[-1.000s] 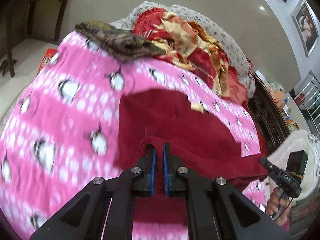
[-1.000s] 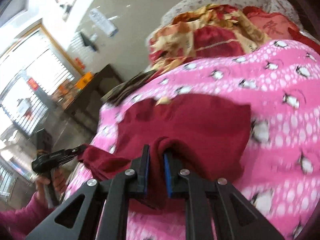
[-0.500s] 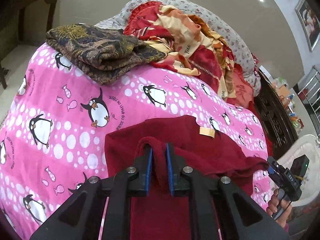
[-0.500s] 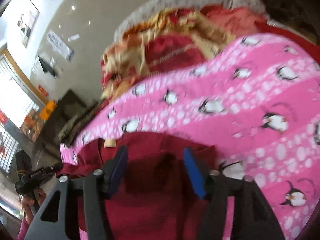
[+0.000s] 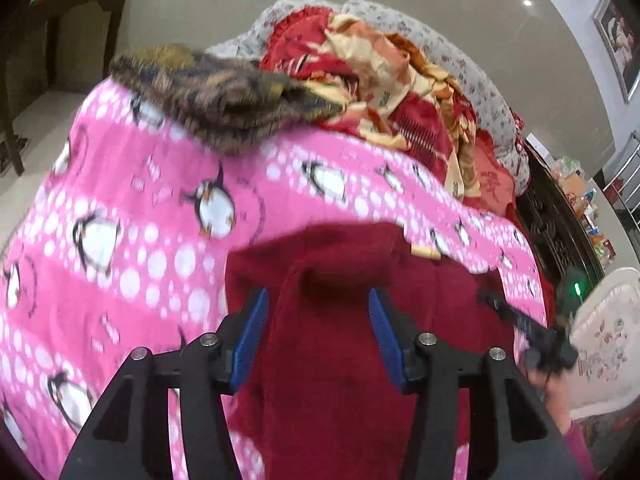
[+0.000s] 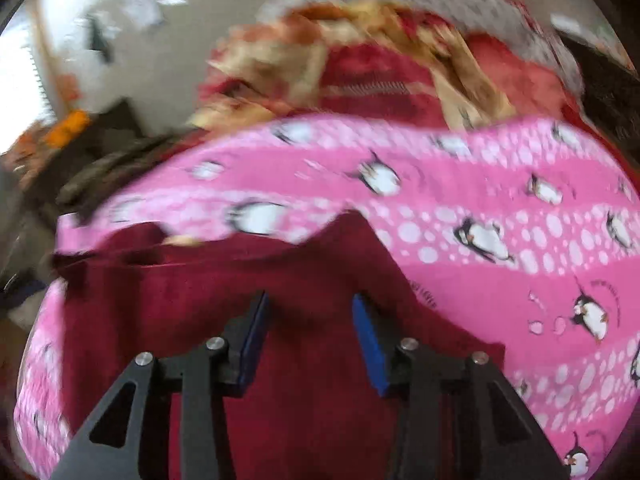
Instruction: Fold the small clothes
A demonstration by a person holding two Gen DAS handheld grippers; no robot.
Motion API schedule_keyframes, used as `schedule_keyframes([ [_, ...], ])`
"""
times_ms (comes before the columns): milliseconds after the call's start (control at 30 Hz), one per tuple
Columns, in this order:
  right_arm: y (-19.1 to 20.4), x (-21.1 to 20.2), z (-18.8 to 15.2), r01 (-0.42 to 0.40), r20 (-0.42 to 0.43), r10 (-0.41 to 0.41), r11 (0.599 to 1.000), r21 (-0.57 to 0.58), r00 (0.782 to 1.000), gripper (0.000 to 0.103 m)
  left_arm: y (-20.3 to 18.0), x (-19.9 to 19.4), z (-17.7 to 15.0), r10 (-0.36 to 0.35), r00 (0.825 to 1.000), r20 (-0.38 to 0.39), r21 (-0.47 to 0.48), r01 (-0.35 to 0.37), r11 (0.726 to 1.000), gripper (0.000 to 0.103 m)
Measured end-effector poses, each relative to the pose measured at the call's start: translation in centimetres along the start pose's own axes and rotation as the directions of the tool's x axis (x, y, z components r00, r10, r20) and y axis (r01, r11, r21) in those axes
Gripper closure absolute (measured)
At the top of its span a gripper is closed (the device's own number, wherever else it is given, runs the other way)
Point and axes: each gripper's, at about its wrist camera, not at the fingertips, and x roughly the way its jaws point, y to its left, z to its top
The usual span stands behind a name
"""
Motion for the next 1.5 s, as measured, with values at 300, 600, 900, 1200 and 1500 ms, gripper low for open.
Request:
schedule_keyframes([
  [300,-1.3,-9.2,-6.2,-0.092,0.034,0.093,0.995,-0.023,0.995,0.046,2.6,-1.5,-8.1,-0.017,0.991,-0.136,0.083,0.028,0.996,0.072],
  [600,-3.2,-10.6,-13.7,-0.057,-0.075,0.055,0.998,-0.026,0.996,0.051,2.9,0.0,-12.4,-0.074,0.972,-0.224,0.066,0.091,0.994,0.072],
  [900,-2.8,-12.1,-14.0,-0.101,-0.055,0.099,0.995,-0.02,0.994,0.097,1.7,-1.8,-11.0,-0.037,0.978,-0.207,0.169,0.073,0.983,0.103],
  [1200,-4.4,-10.8,-16.6,-0.067,-0.146,0.072,0.997,0.044,0.987,0.097,3.6,-1.0,-12.2,0.0,0.973,-0.232,0.137,0.033,0.99,0.103],
  [1500,-2.6,-15.4,-12.3,0.044,0.005,-0.044,0.998,-0.038,0.999,0.061,1.6,-4.0,-9.2,0.026,0.994,-0.102,0.192,-0.006,0.981,0.103],
])
